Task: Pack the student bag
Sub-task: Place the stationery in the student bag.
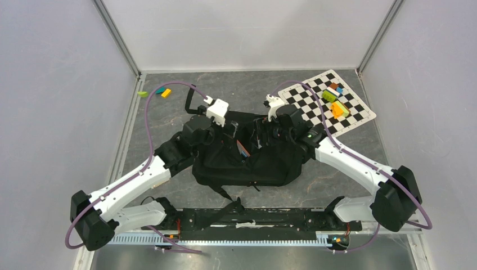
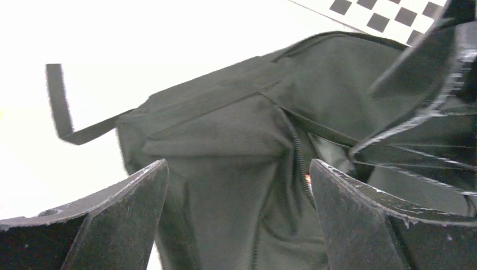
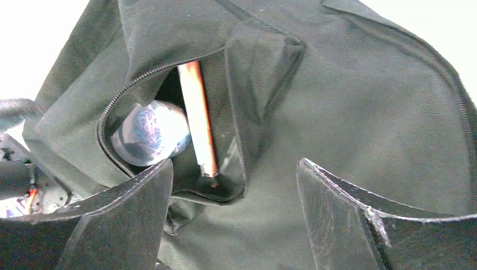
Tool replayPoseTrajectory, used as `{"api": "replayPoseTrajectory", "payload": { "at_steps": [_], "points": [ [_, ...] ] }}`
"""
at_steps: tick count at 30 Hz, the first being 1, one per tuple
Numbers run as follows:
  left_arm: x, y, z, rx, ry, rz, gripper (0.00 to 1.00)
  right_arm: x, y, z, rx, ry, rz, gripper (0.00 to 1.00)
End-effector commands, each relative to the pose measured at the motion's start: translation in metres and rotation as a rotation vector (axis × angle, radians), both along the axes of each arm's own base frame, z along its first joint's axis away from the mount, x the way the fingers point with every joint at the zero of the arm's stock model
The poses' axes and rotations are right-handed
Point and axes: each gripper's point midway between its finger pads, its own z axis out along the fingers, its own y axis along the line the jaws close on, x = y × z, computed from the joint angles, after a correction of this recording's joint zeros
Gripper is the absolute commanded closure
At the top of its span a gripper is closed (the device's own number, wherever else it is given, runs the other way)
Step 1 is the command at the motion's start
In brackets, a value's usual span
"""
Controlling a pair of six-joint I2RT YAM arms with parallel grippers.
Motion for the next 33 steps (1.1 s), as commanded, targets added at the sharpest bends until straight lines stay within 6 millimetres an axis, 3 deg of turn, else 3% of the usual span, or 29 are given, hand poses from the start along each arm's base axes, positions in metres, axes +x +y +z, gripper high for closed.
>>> {"api": "replayPoseTrajectory", "payload": {
  "at_steps": [1, 3, 6, 9, 12, 19, 24, 33],
  "points": [
    [0.013, 0.047, 0.029, -0.079, -0.085, 0.213, 0.0, 0.002, -0.024, 0.01, -0.06, -0.082, -0.024, 0.13],
    [0.015, 0.081, 0.026, -0.134, -0.067, 0.345, 0.0, 0.001, -0.031, 0.01, -0.066, -0.096, -0.03, 0.11],
    [0.017, 0.149, 0.001, -0.149, 0.024, 0.596, 0.0, -0.002, -0.039, 0.008, -0.07, -0.105, -0.037, 0.1],
    [0.005, 0.207, -0.031, -0.085, 0.122, 0.818, 0.0, -0.006, -0.044, 0.003, -0.069, -0.102, -0.037, 0.09],
    [-0.012, 0.251, -0.051, -0.013, 0.153, 1.015, 0.0, -0.01, -0.042, 0.0, -0.055, -0.1, -0.013, 0.09],
    [-0.047, 0.309, -0.097, -0.148, 0.317, 1.286, 0.0, -0.015, -0.038, 0.001, -0.037, -0.108, 0.043, 0.08],
    [-0.068, 0.348, -0.115, -0.243, 0.366, 1.47, 0.0, -0.019, -0.039, 0.005, -0.025, -0.125, 0.069, 0.08],
    [-0.069, 0.361, -0.161, -0.295, 0.562, 1.516, 0.0, -0.021, -0.046, 0.009, -0.02, -0.151, 0.077, 0.06]
  ]
}}
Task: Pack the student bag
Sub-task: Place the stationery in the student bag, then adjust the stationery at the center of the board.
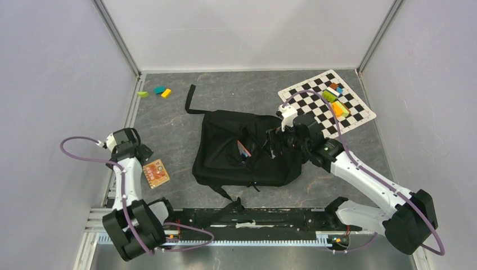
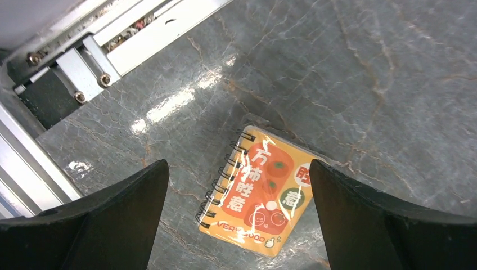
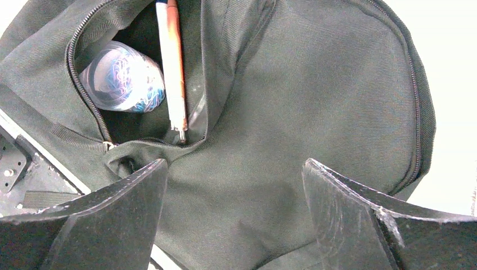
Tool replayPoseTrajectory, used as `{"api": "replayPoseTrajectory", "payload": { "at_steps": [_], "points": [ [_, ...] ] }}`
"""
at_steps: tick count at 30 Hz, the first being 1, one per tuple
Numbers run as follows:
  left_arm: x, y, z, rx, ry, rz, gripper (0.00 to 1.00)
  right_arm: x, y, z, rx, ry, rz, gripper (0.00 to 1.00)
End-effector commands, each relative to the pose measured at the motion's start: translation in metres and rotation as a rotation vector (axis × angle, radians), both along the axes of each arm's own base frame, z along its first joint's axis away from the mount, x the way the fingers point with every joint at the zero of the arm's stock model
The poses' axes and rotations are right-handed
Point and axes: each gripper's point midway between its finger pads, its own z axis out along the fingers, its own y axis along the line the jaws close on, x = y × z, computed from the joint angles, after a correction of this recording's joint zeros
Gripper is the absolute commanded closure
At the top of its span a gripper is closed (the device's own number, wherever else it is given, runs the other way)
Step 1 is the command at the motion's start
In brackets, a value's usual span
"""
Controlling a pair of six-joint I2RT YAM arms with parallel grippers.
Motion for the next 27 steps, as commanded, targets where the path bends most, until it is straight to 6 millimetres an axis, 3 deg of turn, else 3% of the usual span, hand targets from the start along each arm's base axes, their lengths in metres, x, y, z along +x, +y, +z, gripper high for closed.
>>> {"api": "replayPoseTrajectory", "payload": {
  "at_steps": [1, 5, 9, 16, 22, 27],
  "points": [
    [0.013, -0.001, -0.015, -0.084, -0.03, 0.014, 0.0, 0.004, 0.001, 0.015, 0.028, -0.063, 0.021, 0.06],
    [0.019, -0.004, -0.025, -0.132, -0.019, -0.01, 0.0, 0.005, -0.001, 0.02, 0.034, -0.081, 0.021, 0.06],
    [0.029, -0.025, -0.044, -0.261, -0.021, -0.063, 0.0, 0.006, -0.007, 0.025, 0.042, -0.098, 0.002, 0.05],
    [0.029, -0.04, -0.061, -0.353, -0.008, -0.072, 0.0, 0.005, -0.009, 0.029, 0.056, -0.102, -0.005, 0.04],
    [0.041, -0.06, -0.066, -0.441, -0.034, -0.131, 0.0, 0.004, -0.011, 0.026, 0.06, -0.095, -0.021, 0.04],
    [0.053, -0.092, -0.069, -0.455, -0.069, -0.194, 0.0, 0.001, -0.01, 0.025, 0.068, -0.082, -0.017, 0.05]
  ]
}}
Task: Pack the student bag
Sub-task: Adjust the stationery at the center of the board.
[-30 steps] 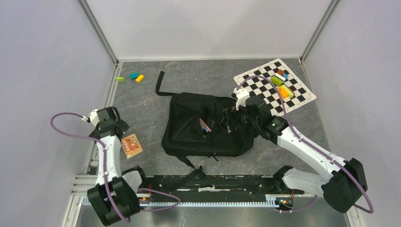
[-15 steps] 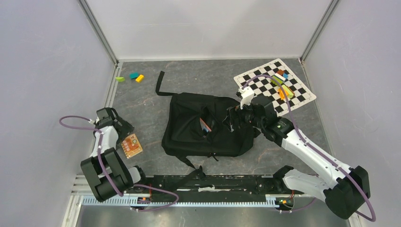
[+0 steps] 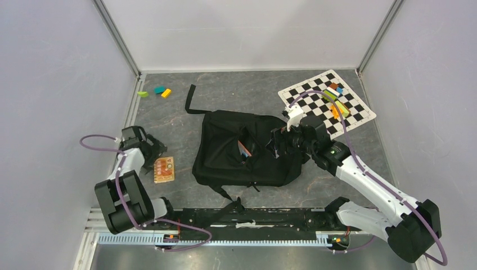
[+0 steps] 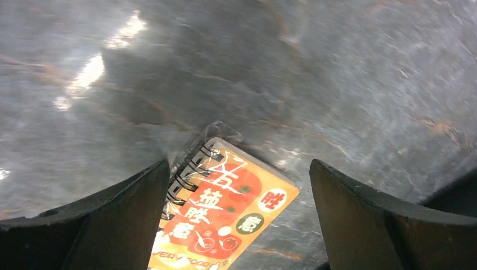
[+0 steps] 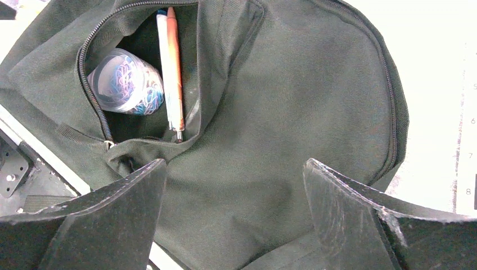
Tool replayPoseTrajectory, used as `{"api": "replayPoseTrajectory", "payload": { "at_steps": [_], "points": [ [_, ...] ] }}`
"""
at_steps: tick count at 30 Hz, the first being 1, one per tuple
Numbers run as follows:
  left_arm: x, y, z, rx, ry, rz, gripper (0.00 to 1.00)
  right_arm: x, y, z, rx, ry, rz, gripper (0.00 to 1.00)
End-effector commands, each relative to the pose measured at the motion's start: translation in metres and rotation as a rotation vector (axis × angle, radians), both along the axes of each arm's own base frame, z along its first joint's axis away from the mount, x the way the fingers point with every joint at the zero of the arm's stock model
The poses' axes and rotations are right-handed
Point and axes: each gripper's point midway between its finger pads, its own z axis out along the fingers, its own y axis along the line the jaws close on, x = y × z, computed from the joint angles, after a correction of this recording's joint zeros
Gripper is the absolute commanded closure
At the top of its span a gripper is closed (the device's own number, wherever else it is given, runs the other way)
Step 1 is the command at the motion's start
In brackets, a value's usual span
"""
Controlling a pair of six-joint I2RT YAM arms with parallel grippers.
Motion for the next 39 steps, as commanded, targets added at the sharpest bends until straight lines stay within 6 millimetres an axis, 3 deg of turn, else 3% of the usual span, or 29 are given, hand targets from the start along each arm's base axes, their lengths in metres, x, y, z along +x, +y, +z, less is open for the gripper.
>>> {"api": "replayPoseTrajectory", "payload": {
  "at_steps": [1, 5, 10, 15, 19, 22, 29, 33, 39],
  "points": [
    [0.013, -0.049, -0.008, -0.089, -0.042, -0.066, 0.0, 0.002, 0.003, 0.014, 0.045, -0.038, 0.001, 0.05],
    [0.017, -0.062, -0.001, 0.022, -0.02, -0.15, 0.0, 0.002, 0.004, 0.018, 0.056, -0.044, 0.001, 0.04],
    [0.0, -0.057, 0.009, 0.157, 0.052, -0.182, 0.0, 0.0, 0.004, 0.02, 0.067, -0.05, 0.006, 0.03],
    [-0.036, -0.039, 0.031, 0.231, 0.049, 0.019, 0.0, -0.005, 0.005, 0.019, 0.079, -0.05, 0.02, 0.02],
    [-0.051, -0.036, 0.048, 0.237, -0.024, 0.117, 0.0, -0.008, 0.006, 0.019, 0.095, -0.048, 0.032, 0.02],
    [-0.056, -0.036, 0.041, 0.243, 0.005, 0.095, 0.0, -0.012, 0.009, 0.021, 0.132, -0.035, 0.035, 0.02],
    [-0.039, -0.055, 0.016, 0.175, 0.059, -0.063, 0.0, -0.021, 0.018, 0.016, 0.197, -0.008, 0.069, 0.02],
    [-0.034, -0.077, 0.004, 0.116, 0.106, -0.147, 0.0, -0.022, 0.019, 0.018, 0.209, -0.011, 0.071, 0.02],
    [-0.035, -0.11, 0.003, 0.071, 0.102, -0.214, 0.0, -0.022, 0.019, 0.016, 0.212, -0.006, 0.07, 0.02]
  ]
}}
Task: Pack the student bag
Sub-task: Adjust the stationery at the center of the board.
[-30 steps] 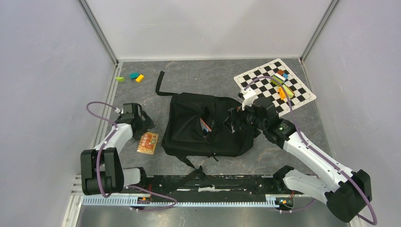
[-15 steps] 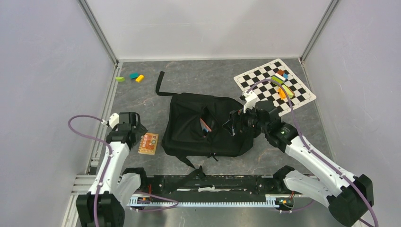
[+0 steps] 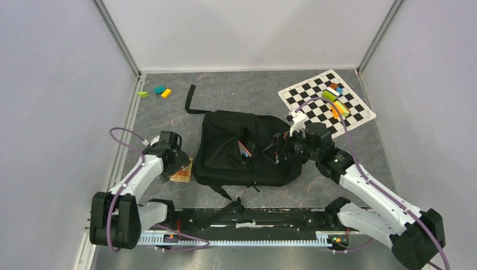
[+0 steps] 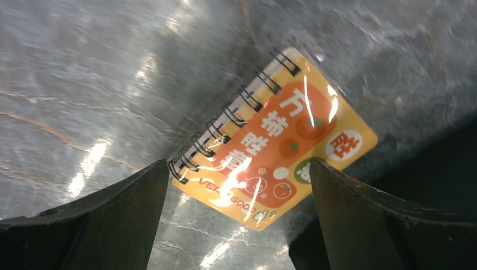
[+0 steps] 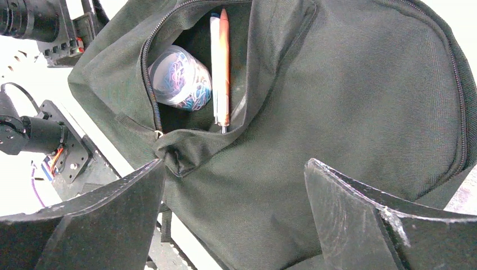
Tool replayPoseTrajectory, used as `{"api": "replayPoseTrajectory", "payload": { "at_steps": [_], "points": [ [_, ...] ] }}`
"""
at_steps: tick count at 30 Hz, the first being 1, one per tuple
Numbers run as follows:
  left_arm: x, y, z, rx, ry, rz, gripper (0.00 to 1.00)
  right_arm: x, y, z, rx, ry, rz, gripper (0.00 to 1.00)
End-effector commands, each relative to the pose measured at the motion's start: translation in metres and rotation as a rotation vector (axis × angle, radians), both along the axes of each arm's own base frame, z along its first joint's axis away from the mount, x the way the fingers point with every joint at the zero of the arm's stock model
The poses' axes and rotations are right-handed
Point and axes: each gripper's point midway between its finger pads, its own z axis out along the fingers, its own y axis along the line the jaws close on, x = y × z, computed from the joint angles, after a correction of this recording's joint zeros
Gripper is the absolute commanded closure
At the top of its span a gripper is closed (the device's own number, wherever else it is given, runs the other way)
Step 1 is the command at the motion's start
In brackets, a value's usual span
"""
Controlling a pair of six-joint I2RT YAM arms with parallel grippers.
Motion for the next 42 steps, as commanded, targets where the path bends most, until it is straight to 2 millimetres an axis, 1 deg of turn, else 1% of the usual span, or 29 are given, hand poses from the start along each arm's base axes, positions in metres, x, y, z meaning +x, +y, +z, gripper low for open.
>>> {"api": "replayPoseTrajectory", "payload": {
  "at_steps": [1, 4, 6, 10, 15, 17, 19, 23, 26, 28, 30, 34, 36, 39, 41, 42],
  "points": [
    [0.008, -0.027, 0.004, -0.063, -0.025, -0.04, 0.0, 0.001, 0.004, 0.01, 0.042, -0.033, 0.008, 0.02],
    [0.003, -0.035, -0.001, -0.062, 0.009, -0.065, 0.0, 0.001, 0.004, 0.009, 0.043, -0.031, 0.011, 0.02],
    [0.002, -0.034, -0.001, -0.035, 0.019, -0.071, 0.0, 0.0, 0.003, 0.008, 0.043, -0.032, 0.011, 0.02],
    [0.005, -0.031, 0.0, 0.019, 0.029, -0.114, 0.0, 0.0, 0.003, 0.005, 0.039, -0.03, 0.01, 0.02],
    [0.012, -0.037, 0.0, 0.074, 0.062, -0.213, 0.0, 0.0, 0.004, 0.002, 0.037, -0.022, 0.015, 0.02],
    [0.014, -0.037, -0.004, 0.091, 0.085, -0.229, 0.0, 0.0, 0.004, 0.002, 0.041, -0.021, 0.015, 0.02],
    [0.013, -0.032, -0.01, 0.124, 0.109, -0.224, 0.0, 0.0, 0.005, 0.002, 0.043, -0.018, 0.014, 0.02],
    [0.025, -0.019, -0.013, 0.207, 0.111, -0.211, 0.03, -0.001, 0.004, 0.002, 0.045, -0.019, 0.015, 0.02],
    [0.03, -0.021, -0.016, 0.198, 0.132, -0.208, 0.07, -0.002, 0.002, 0.001, 0.036, -0.02, 0.01, 0.02],
    [0.033, -0.017, -0.017, 0.199, 0.141, -0.184, 0.09, -0.002, 0.001, -0.001, 0.031, -0.018, 0.008, 0.02],
    [0.034, -0.006, -0.019, 0.191, 0.152, -0.127, 0.09, -0.002, 0.001, 0.0, 0.032, -0.017, 0.009, 0.02],
    [0.029, 0.022, -0.026, 0.132, 0.153, 0.029, 0.09, -0.002, 0.0, 0.002, 0.03, -0.024, 0.004, 0.02],
    [0.027, 0.029, -0.028, 0.095, 0.143, 0.077, 0.09, -0.002, -0.002, 0.0, 0.022, -0.023, -0.001, 0.02],
    [0.031, 0.037, -0.023, 0.075, 0.126, 0.113, 0.07, -0.002, -0.001, -0.003, 0.015, -0.013, 0.004, 0.02],
    [0.038, 0.037, -0.016, 0.076, 0.101, 0.107, 0.02, -0.002, 0.0, -0.004, 0.014, -0.011, 0.006, 0.02],
    [0.042, 0.037, -0.011, 0.077, 0.09, 0.099, 0.0, -0.002, 0.0, -0.004, 0.015, -0.01, 0.007, 0.02]
  ]
}}
